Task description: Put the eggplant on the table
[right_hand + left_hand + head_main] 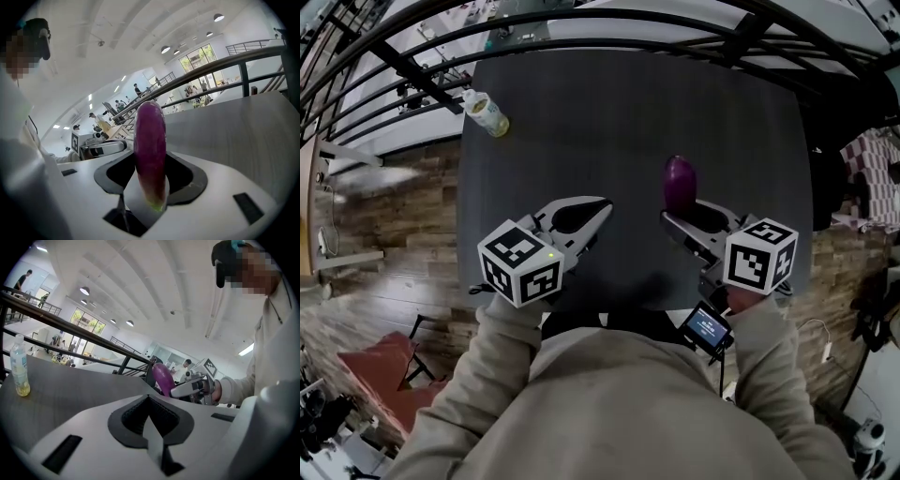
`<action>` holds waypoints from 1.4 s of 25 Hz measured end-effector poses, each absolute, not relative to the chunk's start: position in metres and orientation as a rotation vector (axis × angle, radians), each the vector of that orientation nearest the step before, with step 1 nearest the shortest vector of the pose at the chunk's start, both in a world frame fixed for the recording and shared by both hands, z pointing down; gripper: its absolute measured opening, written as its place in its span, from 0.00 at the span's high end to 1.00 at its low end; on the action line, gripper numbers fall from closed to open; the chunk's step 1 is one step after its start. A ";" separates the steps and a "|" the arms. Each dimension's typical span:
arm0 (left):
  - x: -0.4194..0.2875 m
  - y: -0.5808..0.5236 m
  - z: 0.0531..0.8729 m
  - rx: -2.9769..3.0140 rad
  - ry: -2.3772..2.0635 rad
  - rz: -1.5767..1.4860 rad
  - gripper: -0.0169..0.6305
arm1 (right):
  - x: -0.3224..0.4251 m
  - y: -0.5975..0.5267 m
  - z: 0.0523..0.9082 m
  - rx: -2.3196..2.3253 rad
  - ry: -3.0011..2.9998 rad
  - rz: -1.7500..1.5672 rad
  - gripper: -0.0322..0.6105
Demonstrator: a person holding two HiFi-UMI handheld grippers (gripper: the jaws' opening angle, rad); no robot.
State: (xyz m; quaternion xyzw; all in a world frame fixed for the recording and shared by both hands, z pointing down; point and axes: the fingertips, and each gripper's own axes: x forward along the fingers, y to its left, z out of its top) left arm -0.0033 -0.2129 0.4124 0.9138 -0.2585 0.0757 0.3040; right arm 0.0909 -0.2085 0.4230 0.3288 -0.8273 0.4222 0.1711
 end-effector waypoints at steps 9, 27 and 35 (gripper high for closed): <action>-0.013 -0.202 0.447 2.367 -0.693 0.211 0.97 | 0.092 -0.191 0.470 0.899 -2.254 1.277 0.63; -0.009 -0.183 0.526 2.215 -0.603 0.185 0.97 | 0.109 -0.174 0.554 0.870 -2.082 1.351 0.63; -0.020 -0.182 0.559 2.149 -0.640 0.231 0.97 | 0.107 -0.164 0.580 0.831 -2.028 1.405 0.63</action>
